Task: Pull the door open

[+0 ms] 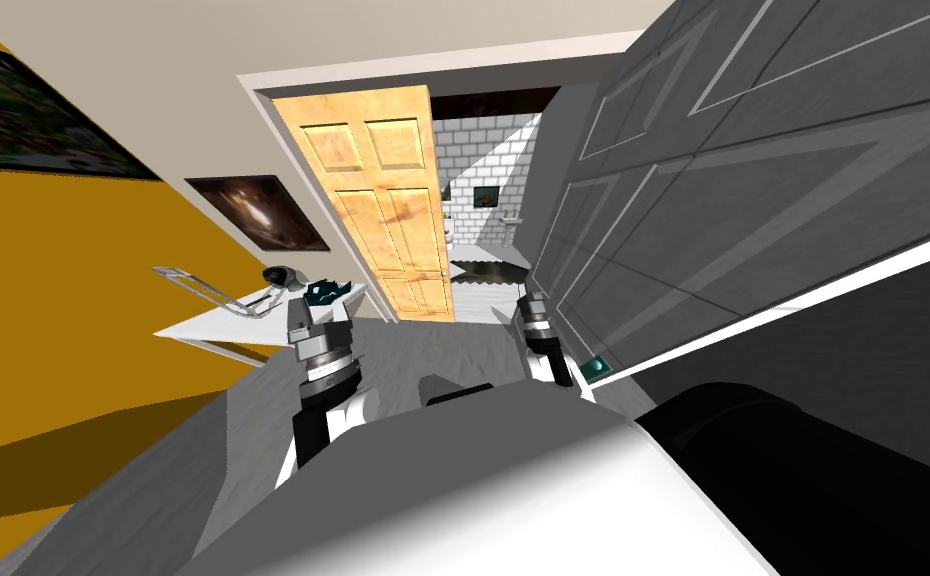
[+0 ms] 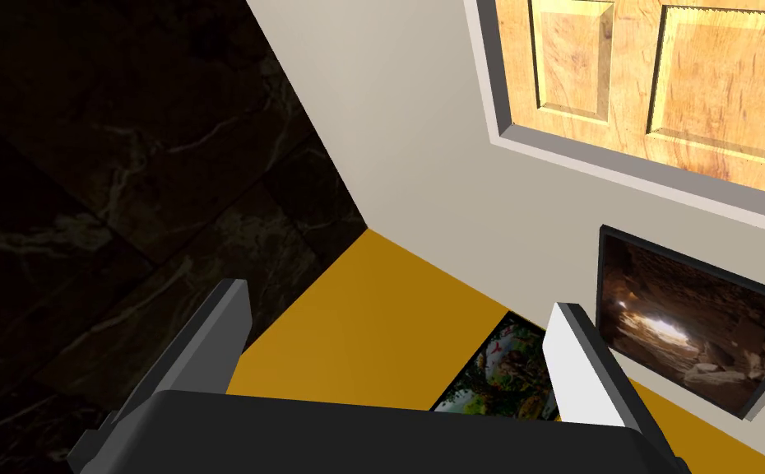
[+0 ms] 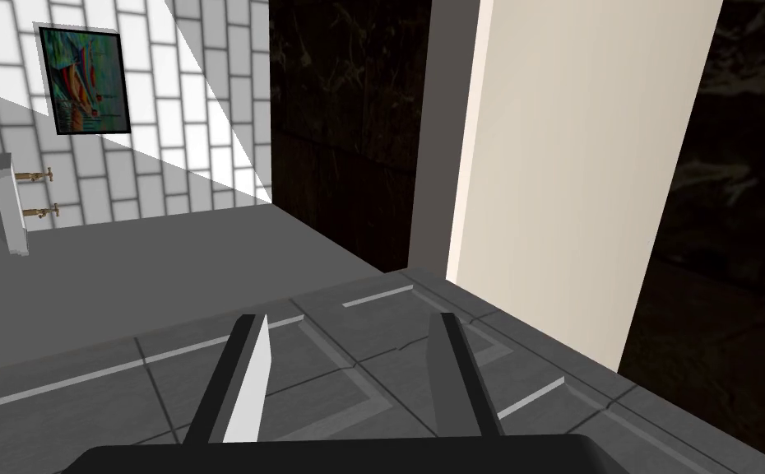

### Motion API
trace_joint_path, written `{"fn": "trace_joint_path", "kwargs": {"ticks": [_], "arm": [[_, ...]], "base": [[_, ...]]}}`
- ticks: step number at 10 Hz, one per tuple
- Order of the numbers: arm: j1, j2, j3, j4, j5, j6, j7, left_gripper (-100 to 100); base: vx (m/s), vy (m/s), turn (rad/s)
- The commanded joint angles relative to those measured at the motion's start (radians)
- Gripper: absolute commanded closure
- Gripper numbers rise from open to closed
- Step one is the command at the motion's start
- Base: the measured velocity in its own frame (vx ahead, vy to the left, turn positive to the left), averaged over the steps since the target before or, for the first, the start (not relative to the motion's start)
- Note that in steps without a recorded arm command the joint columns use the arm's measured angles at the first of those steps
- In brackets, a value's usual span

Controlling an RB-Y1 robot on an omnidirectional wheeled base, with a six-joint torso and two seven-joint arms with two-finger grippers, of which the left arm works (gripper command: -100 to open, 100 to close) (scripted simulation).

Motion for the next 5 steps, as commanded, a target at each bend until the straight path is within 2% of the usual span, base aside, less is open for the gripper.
{"fn": "trace_joint_path", "kwargs": {"ticks": [1,5], "arm": [[-0.010,0.012,0.005,0.033,0.004,-0.006,0.009,-100],[-0.033,0.034,0.001,0.122,0.004,-0.022,0.025,-100]], "base": [[0.084,-0.021,-0.051],[0.094,-0.020,-0.055]]}}
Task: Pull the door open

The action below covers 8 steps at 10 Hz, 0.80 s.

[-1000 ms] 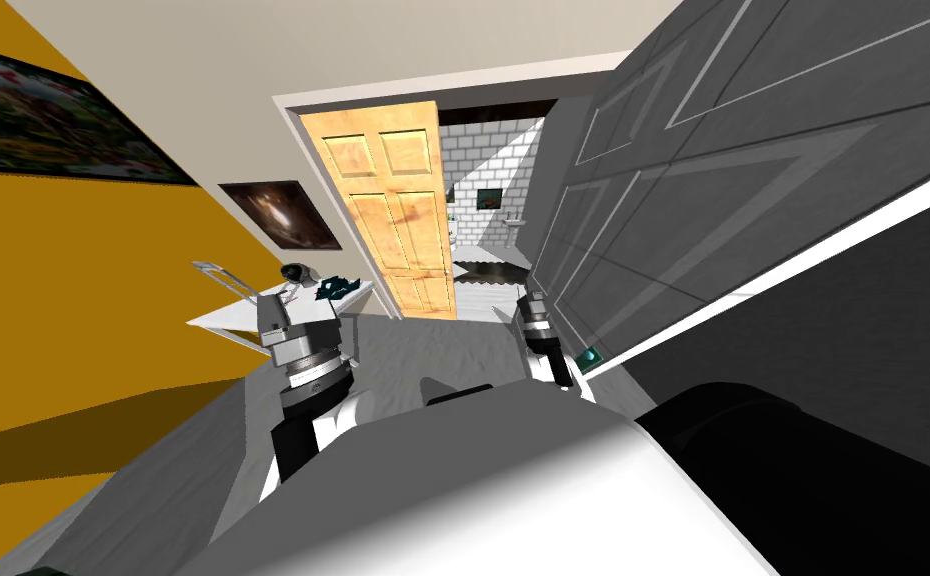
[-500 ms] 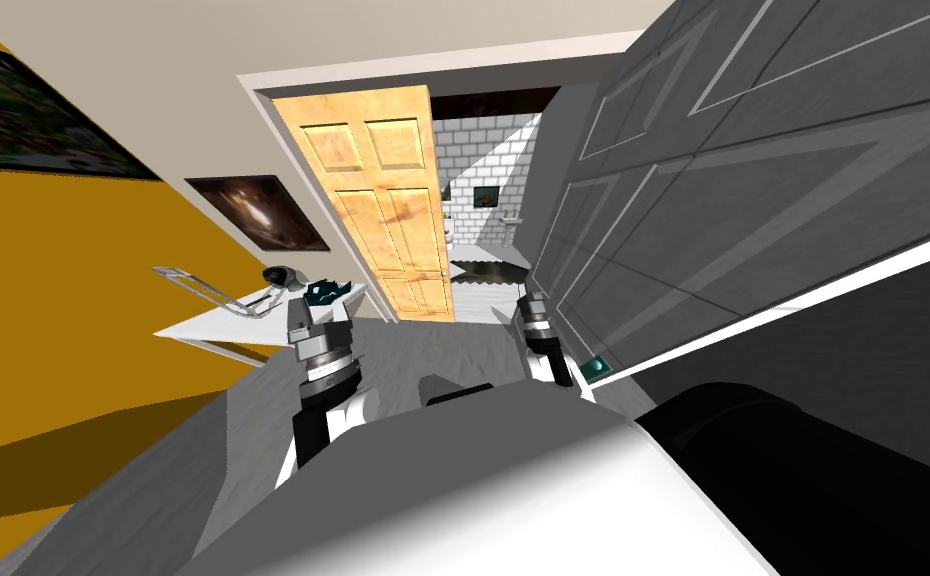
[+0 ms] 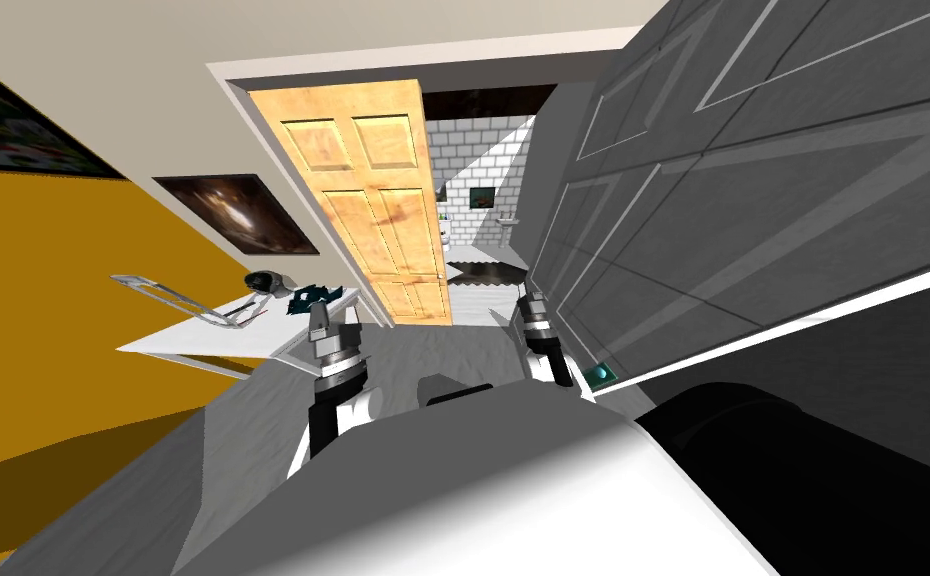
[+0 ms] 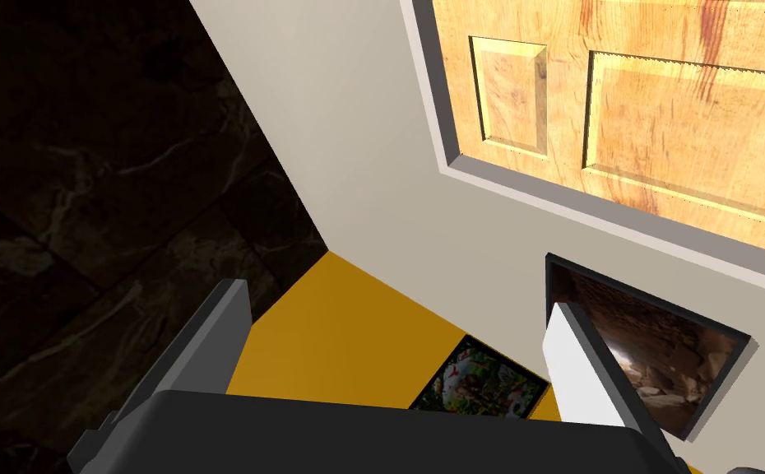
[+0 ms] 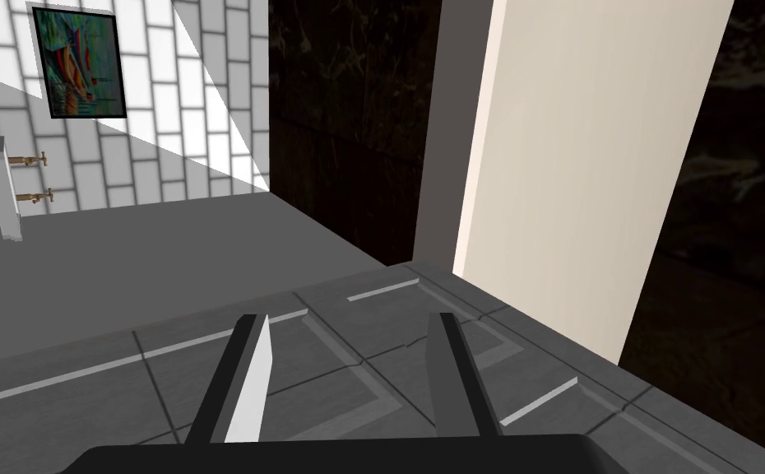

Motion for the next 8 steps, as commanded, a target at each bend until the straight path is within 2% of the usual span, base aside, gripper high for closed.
{"fn": "trace_joint_path", "kwargs": {"ticks": [1,8], "arm": [[-0.010,0.009,-0.001,0.034,0.001,-0.003,0.007,-100],[-0.058,0.046,-0.008,0.220,0.002,-0.037,0.039,-100]], "base": [[0.110,-0.025,-0.058],[0.101,-0.018,-0.067]]}}
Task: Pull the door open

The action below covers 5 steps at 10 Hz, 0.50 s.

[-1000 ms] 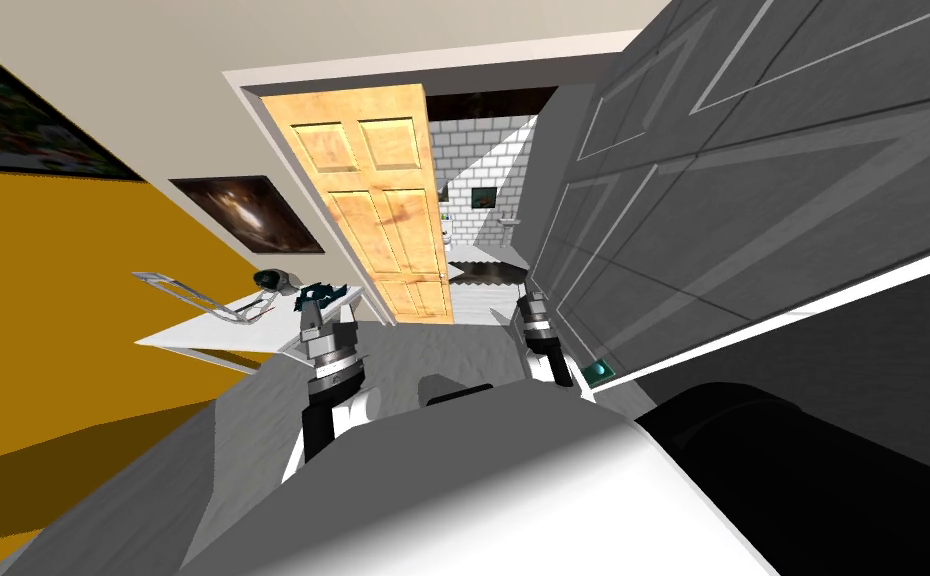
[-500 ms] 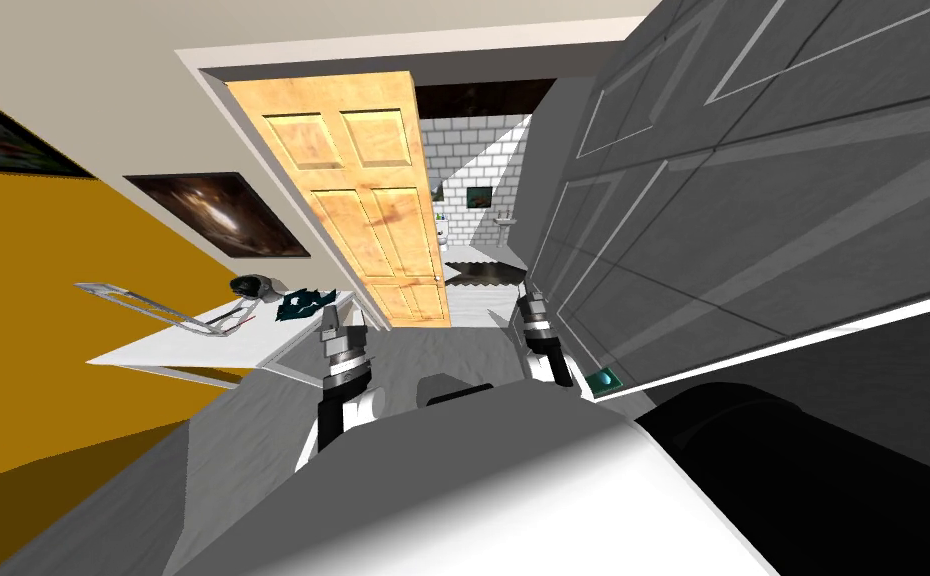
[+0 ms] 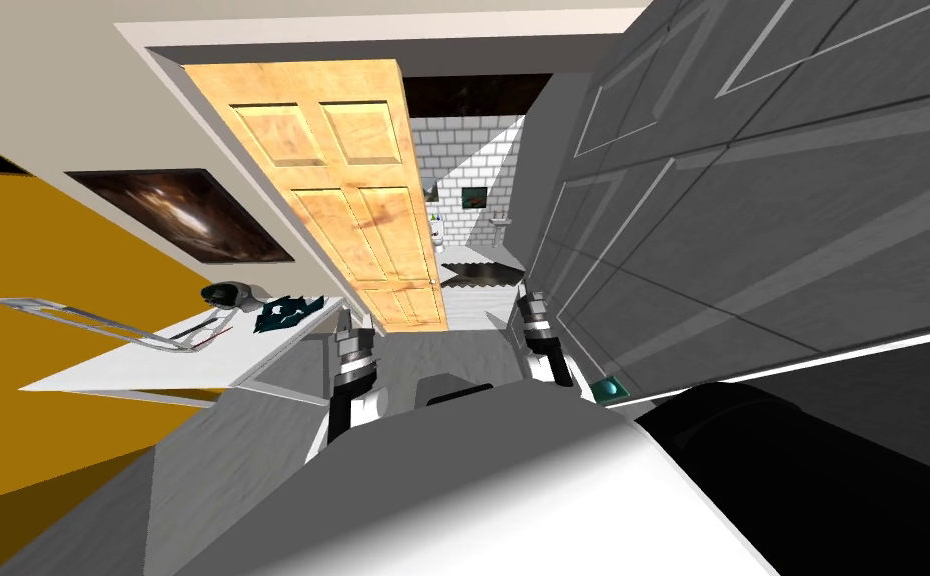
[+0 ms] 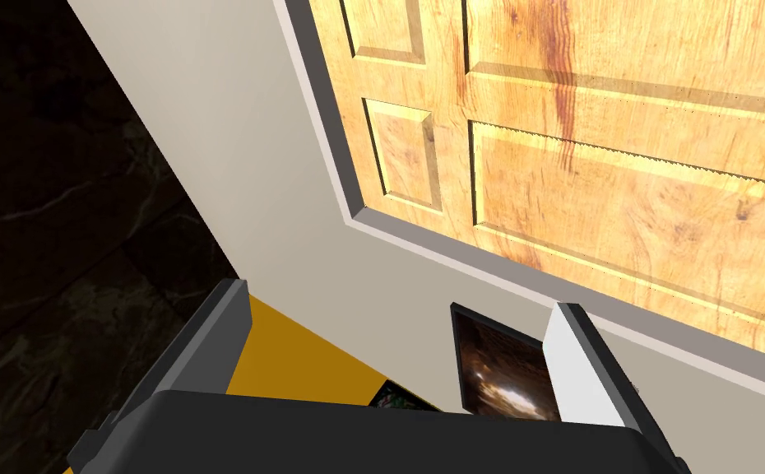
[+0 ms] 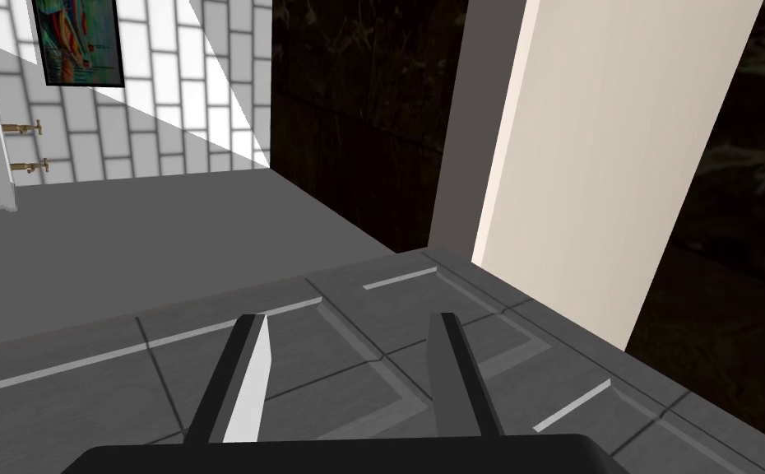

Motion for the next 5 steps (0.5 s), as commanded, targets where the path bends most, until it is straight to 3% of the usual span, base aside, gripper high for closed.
{"fn": "trace_joint_path", "kwargs": {"ticks": [1,2,5], "arm": [[-0.014,0.010,0.000,0.050,0.001,-0.010,0.009,-100],[-0.014,0.010,0.000,0.050,0.001,-0.010,0.009,-100],[-0.036,0.025,-0.004,0.138,0.001,-0.027,0.024,-100]], "base": [[0.101,-0.017,-0.088],[0.063,-0.012,-0.023],[0.077,-0.017,-0.066]]}}
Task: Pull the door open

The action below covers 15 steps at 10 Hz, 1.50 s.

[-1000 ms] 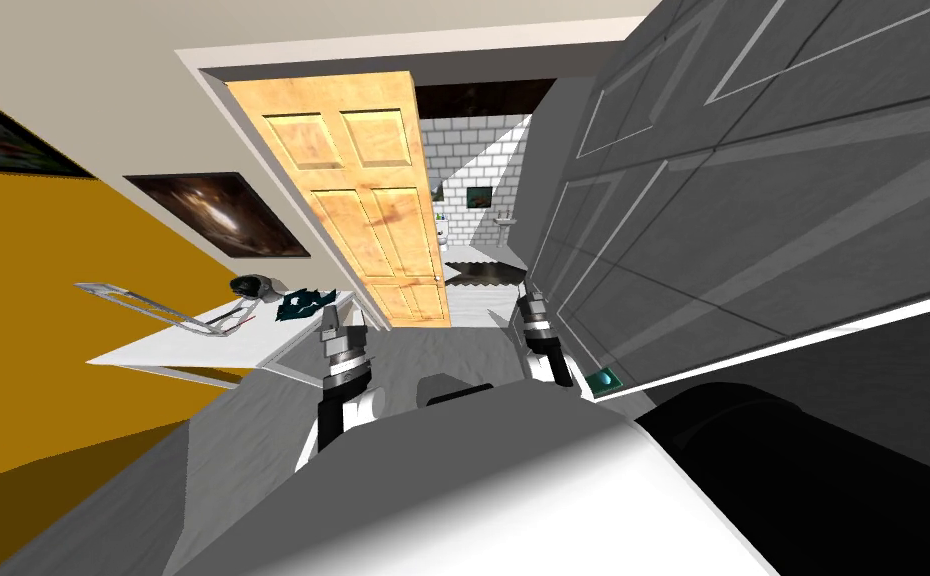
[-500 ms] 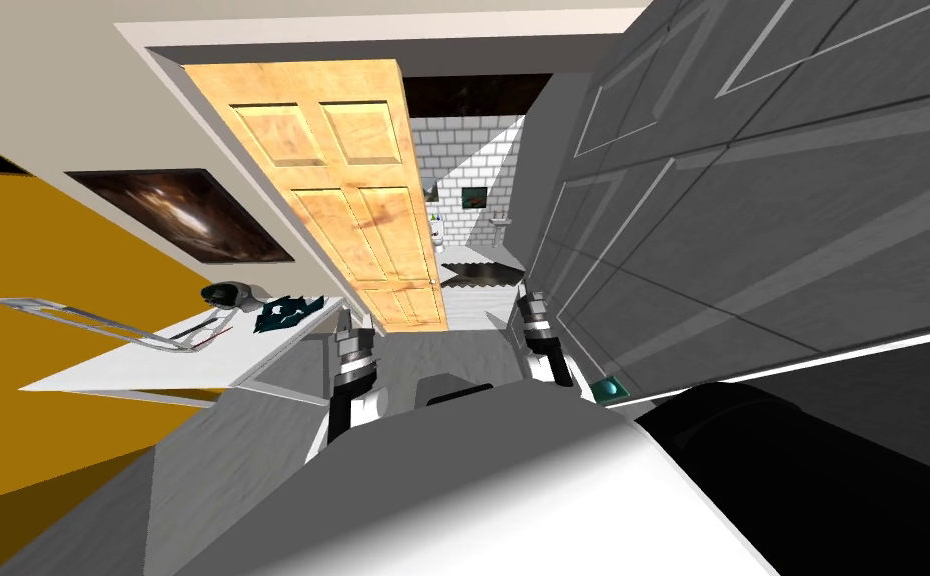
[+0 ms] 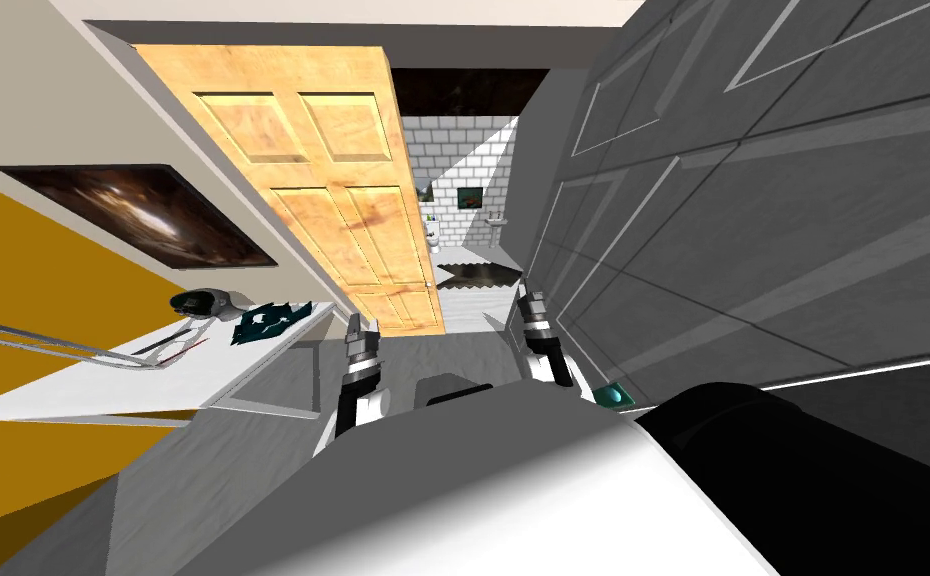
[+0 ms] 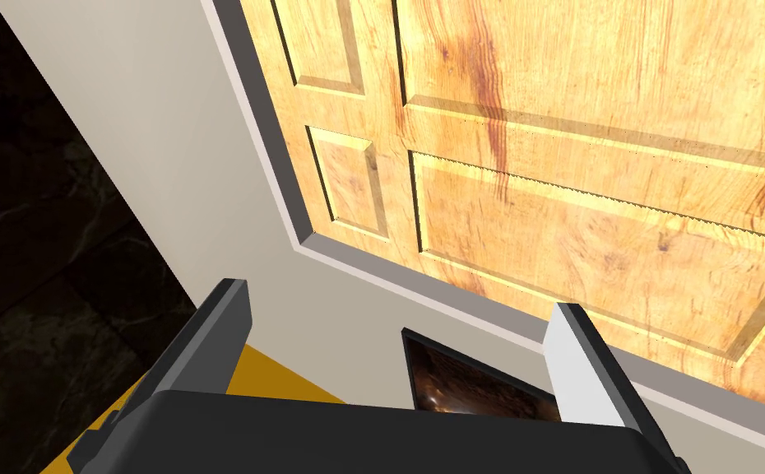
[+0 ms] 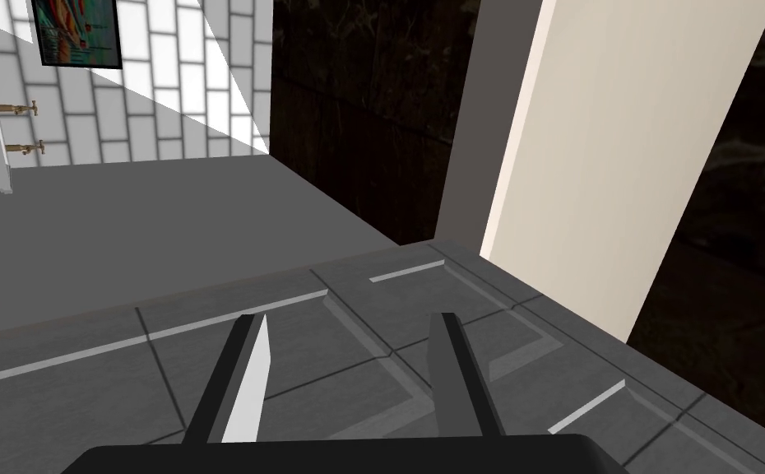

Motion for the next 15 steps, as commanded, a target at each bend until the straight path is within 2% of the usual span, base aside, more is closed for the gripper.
{"fn": "trace_joint_path", "kwargs": {"ticks": [1,2,4,5,13,14,15], "arm": [[-0.012,0.010,-0.001,0.047,0.001,-0.007,0.010,-100],[-0.012,0.010,-0.001,0.047,0.001,-0.007,0.010,-100],[-0.028,0.019,-0.003,0.101,0.001,-0.018,0.020,-100],[-0.028,0.019,-0.003,0.107,0.001,-0.018,0.020,-100],[-0.089,0.055,-0.013,0.346,0.002,-0.063,0.062,-100],[-0.089,0.055,-0.013,0.348,0.002,-0.063,0.062,-100],[-0.097,0.060,-0.015,0.377,0.003,-0.069,0.067,-100]], "base": [[0.108,-0.024,-0.087],[0.074,-0.008,-0.017],[0.066,-0.008,-0.060],[0.066,-0.007,-0.027],[0.097,-0.013,-0.075],[0.058,-0.003,-0.019],[0.061,-0.009,-0.051]]}}
